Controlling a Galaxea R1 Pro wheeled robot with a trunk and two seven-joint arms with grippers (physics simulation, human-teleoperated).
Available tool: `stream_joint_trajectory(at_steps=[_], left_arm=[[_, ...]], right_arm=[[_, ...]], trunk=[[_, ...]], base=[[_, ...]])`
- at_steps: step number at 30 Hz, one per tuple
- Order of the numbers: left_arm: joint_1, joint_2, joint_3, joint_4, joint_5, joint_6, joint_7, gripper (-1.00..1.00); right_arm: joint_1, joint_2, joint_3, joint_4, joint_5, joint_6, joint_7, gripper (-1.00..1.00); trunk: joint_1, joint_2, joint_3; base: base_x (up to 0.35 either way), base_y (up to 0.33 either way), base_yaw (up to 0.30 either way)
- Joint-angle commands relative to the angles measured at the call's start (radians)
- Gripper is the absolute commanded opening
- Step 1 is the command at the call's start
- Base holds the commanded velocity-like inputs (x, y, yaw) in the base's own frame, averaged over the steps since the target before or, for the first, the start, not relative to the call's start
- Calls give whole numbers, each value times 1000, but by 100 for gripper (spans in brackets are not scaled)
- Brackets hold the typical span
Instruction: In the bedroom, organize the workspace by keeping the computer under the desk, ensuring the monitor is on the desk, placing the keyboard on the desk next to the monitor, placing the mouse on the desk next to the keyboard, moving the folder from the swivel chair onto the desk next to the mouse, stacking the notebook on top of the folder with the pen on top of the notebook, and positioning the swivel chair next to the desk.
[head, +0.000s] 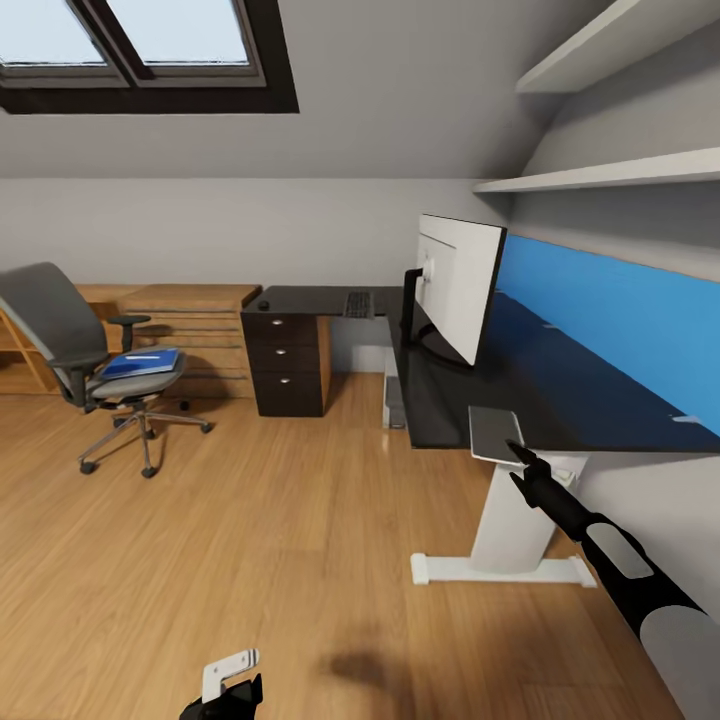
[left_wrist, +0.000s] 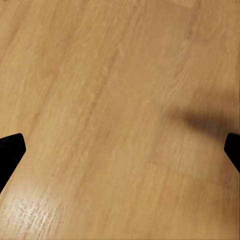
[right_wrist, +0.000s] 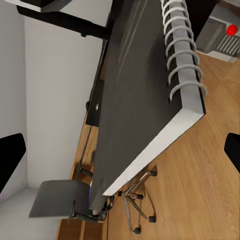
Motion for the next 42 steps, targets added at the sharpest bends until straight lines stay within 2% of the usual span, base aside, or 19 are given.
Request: stream_joint_trajectory(at_steps=[1,36,39,42], left_arm=[[-1,1,-5,-2,5,3,10,100],[-1,1,-4,-3,4,4,13,100],[-1,1,-4,-3,3,5,17,100],[-1,1,-4,-4,3,5,17,100]], right_arm=[[-1,-1,5,1,-10,2,2,100],[-1,-4,2,8,-7,1,1,100],[-1,-4,2,8,-7,1,1,100],[-1,-4,2,8,-7,1,1,100]], trunk=[[0,0,-1],[0,0,-1],[12,-21,-10],[12,-21,-10]], base=[[213,1,0],[17,0,0],[0,0,0],[0,0,0]])
